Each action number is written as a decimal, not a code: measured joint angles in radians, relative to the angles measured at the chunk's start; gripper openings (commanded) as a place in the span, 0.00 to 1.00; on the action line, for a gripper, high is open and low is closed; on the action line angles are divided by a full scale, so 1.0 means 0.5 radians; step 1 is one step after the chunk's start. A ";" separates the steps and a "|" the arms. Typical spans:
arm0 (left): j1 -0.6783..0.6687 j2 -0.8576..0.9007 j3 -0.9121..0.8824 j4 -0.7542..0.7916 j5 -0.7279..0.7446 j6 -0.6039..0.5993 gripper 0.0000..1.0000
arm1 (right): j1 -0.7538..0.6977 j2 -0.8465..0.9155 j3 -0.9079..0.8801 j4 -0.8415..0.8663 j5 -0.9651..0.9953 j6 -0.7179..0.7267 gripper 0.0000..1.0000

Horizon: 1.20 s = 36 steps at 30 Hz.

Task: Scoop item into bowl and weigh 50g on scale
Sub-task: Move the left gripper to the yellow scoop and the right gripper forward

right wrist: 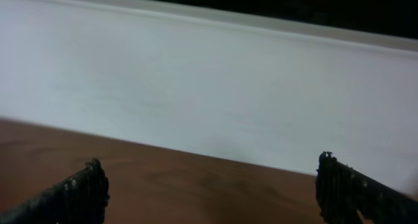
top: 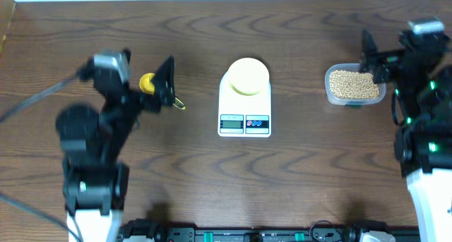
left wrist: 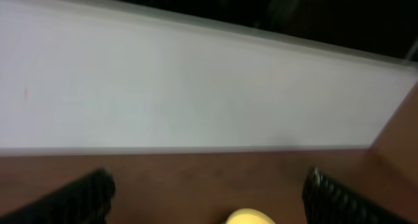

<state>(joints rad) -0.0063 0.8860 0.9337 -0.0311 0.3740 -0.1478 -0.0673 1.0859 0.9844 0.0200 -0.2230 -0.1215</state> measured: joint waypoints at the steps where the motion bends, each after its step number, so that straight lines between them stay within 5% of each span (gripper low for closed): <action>1: -0.001 0.077 0.063 -0.084 -0.051 0.006 0.94 | 0.000 0.046 0.010 0.027 -0.095 -0.001 0.99; 10: 0.018 0.477 0.172 -0.725 -0.764 0.049 0.94 | 0.000 0.234 0.013 0.110 -0.784 0.037 0.99; 18: 0.018 0.448 0.172 -0.978 -0.853 0.052 0.94 | 0.000 0.233 0.019 -0.051 -0.903 0.528 0.99; 26: 0.018 0.484 0.272 -0.994 -0.935 0.227 0.95 | 0.000 0.233 0.021 0.320 -0.954 1.058 0.99; 36: 0.169 1.130 0.949 -1.289 -0.796 0.253 0.95 | 0.000 0.233 0.026 0.542 -1.040 1.445 0.99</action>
<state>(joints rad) 0.0780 1.4509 1.4082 -0.6754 -0.0238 -0.0216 -0.0673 1.2022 0.9974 0.2913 -0.7429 0.6010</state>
